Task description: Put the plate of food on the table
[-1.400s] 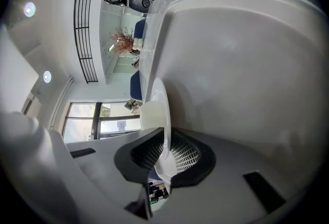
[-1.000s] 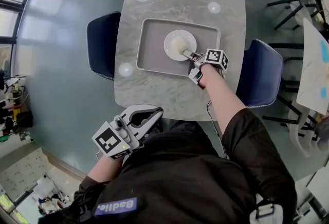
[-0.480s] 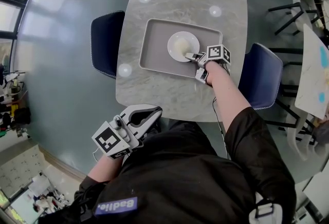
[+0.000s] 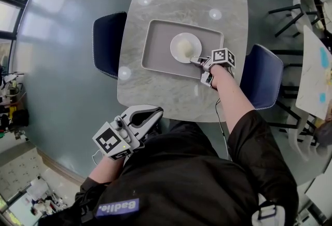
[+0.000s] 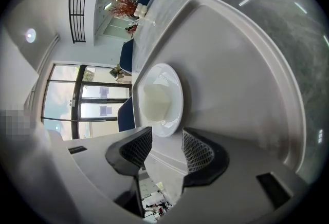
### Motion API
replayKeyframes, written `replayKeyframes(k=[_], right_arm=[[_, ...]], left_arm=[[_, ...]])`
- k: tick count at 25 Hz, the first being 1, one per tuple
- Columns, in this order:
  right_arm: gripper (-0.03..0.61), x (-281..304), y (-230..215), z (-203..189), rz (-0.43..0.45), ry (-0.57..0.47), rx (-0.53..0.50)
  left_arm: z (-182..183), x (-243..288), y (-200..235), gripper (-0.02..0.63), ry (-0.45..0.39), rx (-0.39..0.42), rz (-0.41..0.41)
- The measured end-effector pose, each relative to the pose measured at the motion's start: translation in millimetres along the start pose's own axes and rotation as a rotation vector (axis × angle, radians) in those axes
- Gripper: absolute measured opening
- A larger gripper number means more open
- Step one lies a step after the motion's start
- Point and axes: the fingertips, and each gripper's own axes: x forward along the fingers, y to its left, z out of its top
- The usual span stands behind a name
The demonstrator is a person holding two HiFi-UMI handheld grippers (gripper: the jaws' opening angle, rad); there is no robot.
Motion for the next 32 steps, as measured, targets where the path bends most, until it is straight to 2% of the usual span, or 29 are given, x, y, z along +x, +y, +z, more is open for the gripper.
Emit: replayKeyframes(k=[3,7,13,16,21,25,29,32], right_arm=[[0.169,-7,8,-4,0.043,-0.029,0.008],[0.168,-21,30,-15,0.119,-0.127,0.021],[0.167,-40,77,-61,0.235,-0.207,-0.022],[0.167,-50,98,-88,0.251,-0.24,-0.143],[0.159,-63,117,-136,0.217,-0.285,-0.386],[0.076,-77,123,-174,0.203,-0.317,-0.497],[0.042,-87,128,-214,0.19,-0.327,-0.6],[0.012,-105,142,-237,0.152,-0.395,-0.718]], left_arm=[[1,-3,-4,0.005,-0.008,0.0,-0.016],[-5,-11,-6,0.005,0.019,0.016,-0.018],[-5,-19,-17,0.005,0.026,0.044,-0.071],[-6,-26,-25,0.005,0.032,0.065,-0.095],[-7,-43,-37,0.005,0.035,0.099,-0.135],[-12,-55,-48,0.005,0.044,0.122,-0.166],[-16,-68,-65,0.005,0.047,0.144,-0.203],[-20,-78,-77,0.005,0.049,0.145,-0.222]])
